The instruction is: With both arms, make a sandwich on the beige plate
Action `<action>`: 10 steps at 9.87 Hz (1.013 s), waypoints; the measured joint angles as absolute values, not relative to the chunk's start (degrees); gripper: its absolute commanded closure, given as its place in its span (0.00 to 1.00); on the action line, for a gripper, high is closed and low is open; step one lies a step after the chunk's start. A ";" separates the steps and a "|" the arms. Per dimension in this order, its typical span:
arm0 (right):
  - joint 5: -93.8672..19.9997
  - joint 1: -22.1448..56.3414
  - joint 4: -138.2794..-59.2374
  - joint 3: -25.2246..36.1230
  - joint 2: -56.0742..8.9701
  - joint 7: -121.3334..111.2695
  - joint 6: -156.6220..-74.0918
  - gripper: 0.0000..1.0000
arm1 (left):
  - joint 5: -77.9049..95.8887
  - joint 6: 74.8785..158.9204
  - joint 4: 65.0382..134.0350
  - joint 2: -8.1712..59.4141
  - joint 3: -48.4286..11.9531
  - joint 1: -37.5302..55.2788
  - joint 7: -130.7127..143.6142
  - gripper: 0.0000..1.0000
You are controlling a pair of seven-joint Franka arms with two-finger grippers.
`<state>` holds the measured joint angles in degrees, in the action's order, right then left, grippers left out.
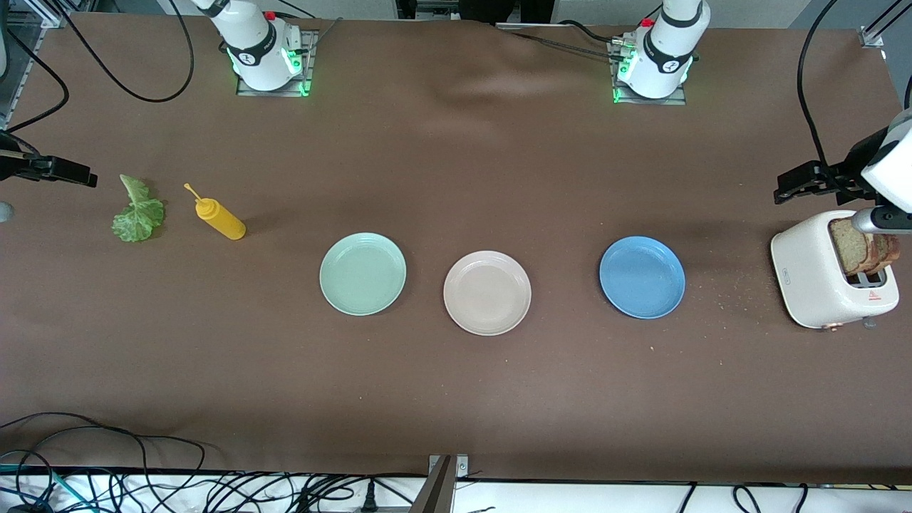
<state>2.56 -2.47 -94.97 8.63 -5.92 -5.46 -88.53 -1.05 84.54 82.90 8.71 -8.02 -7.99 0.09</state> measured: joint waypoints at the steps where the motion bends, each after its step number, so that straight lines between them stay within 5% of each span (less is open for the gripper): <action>1: 2.56 -2.47 -94.97 8.69 -5.92 -5.47 -88.50 0.00 | -1.15 84.53 82.90 9.46 -7.59 -8.13 0.13 0.00; 10: 2.56 -2.54 -94.98 9.12 -6.00 -5.54 -88.38 0.00 | -3.41 84.57 82.51 21.92 -5.81 -18.48 0.07 0.00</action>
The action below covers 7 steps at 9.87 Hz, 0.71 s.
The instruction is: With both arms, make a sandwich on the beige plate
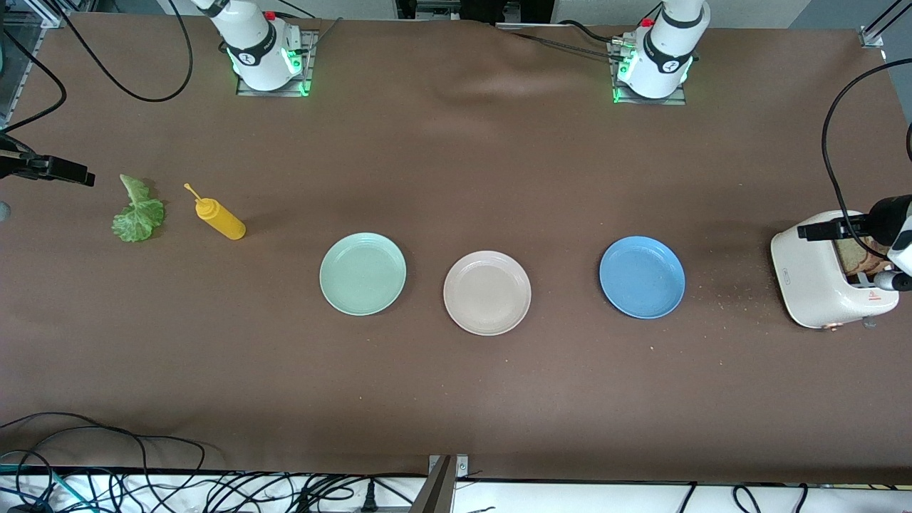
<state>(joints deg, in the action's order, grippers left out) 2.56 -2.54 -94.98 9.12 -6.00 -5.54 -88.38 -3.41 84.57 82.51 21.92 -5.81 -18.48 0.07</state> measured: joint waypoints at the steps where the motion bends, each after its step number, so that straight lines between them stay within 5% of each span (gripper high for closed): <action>1: 2.56 -2.54 -94.98 9.12 -6.01 -5.55 -88.38 0.00 | -5.07 85.11 82.44 22.78 -5.44 -19.28 0.00 0.00; 7: 2.56 -2.55 -94.98 9.12 -6.02 -5.56 -88.38 0.00 | -8.99 88.70 81.32 23.91 -5.32 -21.36 -3.91 0.00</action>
<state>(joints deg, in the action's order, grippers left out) 2.56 -2.55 -94.98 9.12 -6.02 -5.56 -88.38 -8.99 88.70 81.32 23.91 -5.32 -21.36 -3.91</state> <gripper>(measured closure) 0.000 0.000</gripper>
